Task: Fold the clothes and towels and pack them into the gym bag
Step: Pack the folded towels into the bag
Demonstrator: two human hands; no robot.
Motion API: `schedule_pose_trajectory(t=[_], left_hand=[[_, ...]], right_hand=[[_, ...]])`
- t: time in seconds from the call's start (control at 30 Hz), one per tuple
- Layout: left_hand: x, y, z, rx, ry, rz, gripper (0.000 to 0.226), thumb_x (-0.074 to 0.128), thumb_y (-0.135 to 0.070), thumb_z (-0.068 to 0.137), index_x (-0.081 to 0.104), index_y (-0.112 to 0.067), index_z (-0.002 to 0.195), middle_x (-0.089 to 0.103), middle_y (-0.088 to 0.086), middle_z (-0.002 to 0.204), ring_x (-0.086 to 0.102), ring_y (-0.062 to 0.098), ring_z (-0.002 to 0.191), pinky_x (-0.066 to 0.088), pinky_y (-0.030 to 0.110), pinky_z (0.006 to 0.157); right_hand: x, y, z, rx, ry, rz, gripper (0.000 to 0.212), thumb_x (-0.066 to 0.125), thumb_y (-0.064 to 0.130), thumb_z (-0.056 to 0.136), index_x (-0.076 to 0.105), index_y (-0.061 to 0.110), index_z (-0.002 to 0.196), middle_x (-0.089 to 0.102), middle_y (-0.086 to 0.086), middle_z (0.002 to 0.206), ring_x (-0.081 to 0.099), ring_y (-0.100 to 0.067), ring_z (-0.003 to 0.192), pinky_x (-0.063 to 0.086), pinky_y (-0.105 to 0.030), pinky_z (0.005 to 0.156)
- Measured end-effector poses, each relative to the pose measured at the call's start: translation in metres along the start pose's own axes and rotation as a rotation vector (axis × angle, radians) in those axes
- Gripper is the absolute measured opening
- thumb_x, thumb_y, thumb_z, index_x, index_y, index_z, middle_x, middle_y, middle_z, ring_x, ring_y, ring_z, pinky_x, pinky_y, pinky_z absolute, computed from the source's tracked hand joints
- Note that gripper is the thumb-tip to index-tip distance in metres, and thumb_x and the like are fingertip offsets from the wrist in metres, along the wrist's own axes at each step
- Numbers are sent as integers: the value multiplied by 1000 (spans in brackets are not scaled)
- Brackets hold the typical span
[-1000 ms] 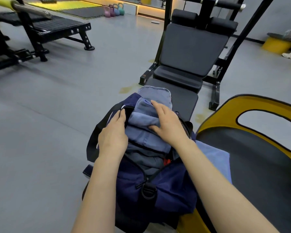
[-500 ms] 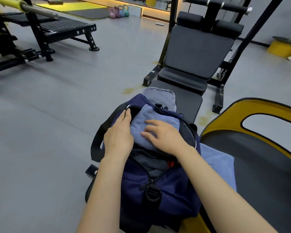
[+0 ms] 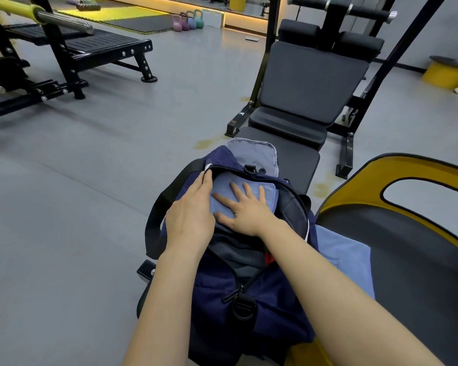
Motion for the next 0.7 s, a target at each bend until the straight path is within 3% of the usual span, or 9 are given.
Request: schedule_pose_trajectory(t=[0.13, 0.2, 0.3, 0.47, 0.7], left_hand=[[7, 0, -2, -2, 51, 14, 76, 37, 3, 90, 6, -27, 152, 7, -16, 158, 47, 24, 122, 40, 33, 87], [13, -2, -2, -1, 83, 36, 75, 36, 2, 92, 4, -27, 153, 4, -18, 158, 51, 23, 115, 39, 31, 79], [20, -4, -3, 4, 107, 92, 75, 32, 3, 91, 1, -28, 152, 0, -19, 158, 56, 24, 103, 35, 28, 69], [22, -5, -6, 12, 100, 107, 78, 30, 6, 88, 3, -28, 152, -1, -20, 158, 54, 26, 109, 37, 31, 73], [24, -11, -8, 31, 64, 137, 78, 31, 7, 88, 5, -28, 152, -1, -20, 158, 50, 27, 116, 35, 31, 72]], right_hand=[[2, 1, -3, -7, 0, 24, 57, 27, 64, 94, 9, 52, 146, -7, 1, 161, -11, -27, 147, -13, -56, 113], [-1, -2, -8, -21, -9, 60, 58, 29, 63, 94, 10, 49, 148, -3, 2, 161, -8, -25, 148, -10, -54, 115], [-20, -10, -20, -35, -104, 167, 60, 34, 59, 95, 22, 37, 149, 16, 5, 159, 9, -15, 147, -2, -48, 118], [-55, -51, -60, 32, -342, 279, 50, 38, 47, 99, 39, 27, 144, 39, 9, 149, 27, -8, 140, 7, -33, 118], [-31, -127, -106, 251, -393, 419, 47, 40, 45, 98, 42, 29, 142, 46, 8, 144, 40, -15, 132, 37, -38, 106]])
Point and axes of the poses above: each hand's wrist, its own z-axis towards the middle knuckle, its own x-axis out of the palm, y = z × x, the point moved 9 cm from there along z, towards the middle knuckle
